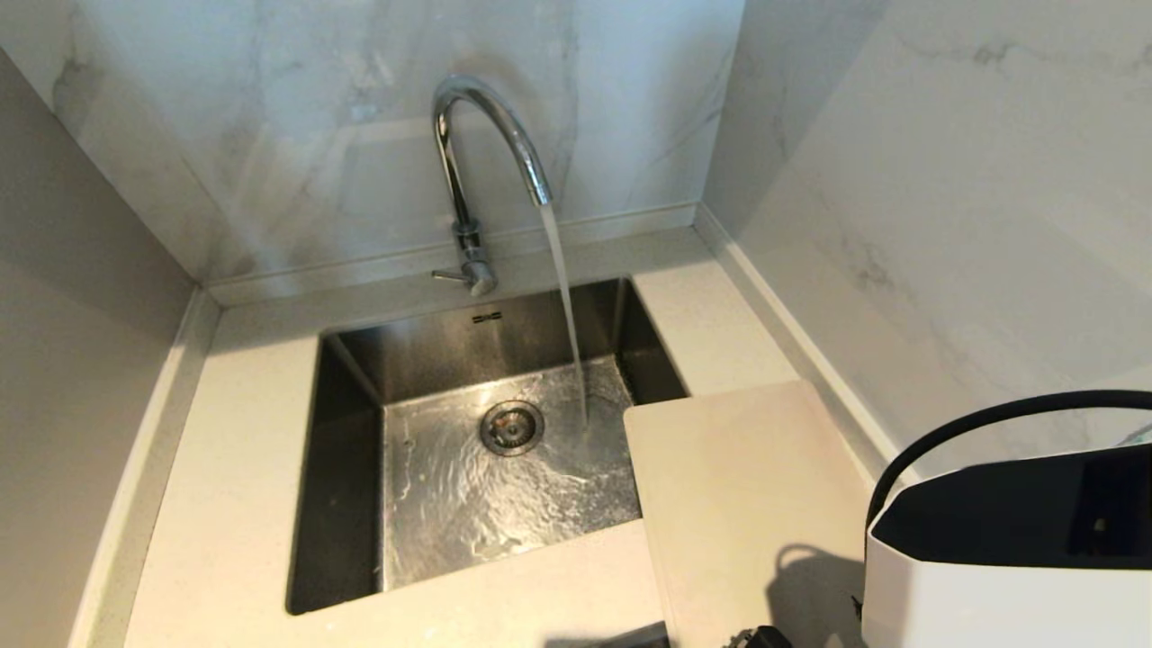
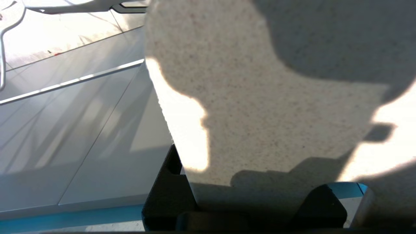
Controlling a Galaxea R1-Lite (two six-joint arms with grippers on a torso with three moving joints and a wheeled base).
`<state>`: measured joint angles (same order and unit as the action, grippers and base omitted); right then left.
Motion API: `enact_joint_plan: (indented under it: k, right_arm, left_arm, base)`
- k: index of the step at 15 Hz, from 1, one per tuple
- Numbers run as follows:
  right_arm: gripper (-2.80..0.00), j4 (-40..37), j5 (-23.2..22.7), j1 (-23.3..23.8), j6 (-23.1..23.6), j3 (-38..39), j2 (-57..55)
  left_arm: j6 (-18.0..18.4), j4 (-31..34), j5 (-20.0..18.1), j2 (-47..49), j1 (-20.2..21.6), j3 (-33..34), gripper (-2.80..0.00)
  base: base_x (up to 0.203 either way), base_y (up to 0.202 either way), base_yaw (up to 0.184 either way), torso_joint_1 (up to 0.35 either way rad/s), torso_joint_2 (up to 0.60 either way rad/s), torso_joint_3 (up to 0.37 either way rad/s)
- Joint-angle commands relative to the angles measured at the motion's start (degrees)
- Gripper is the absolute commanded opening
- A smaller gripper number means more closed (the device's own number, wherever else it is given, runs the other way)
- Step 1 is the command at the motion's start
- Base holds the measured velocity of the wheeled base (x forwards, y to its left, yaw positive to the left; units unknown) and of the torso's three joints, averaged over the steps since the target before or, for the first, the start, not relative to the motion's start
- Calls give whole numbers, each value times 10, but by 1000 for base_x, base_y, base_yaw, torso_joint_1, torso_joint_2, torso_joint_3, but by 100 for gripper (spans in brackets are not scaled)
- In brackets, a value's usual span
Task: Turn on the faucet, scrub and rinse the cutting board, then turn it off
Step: Pick up the cutting board
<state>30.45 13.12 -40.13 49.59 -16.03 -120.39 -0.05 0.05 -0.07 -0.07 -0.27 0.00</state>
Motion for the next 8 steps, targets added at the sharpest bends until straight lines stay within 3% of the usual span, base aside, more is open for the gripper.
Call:
enact_joint_plan:
  k: [1, 8]
  right_arm:
    - [-280, 2, 2, 0, 12, 1, 23]
    - [-280, 0, 7, 0, 33, 20, 71]
  left_arm:
    - [0, 0, 0, 0, 0, 0, -280]
    - [0, 0, 0, 0, 0, 0, -280]
  base:
    - [0, 0, 0, 0, 0, 0]
    - [0, 0, 0, 0, 0, 0]
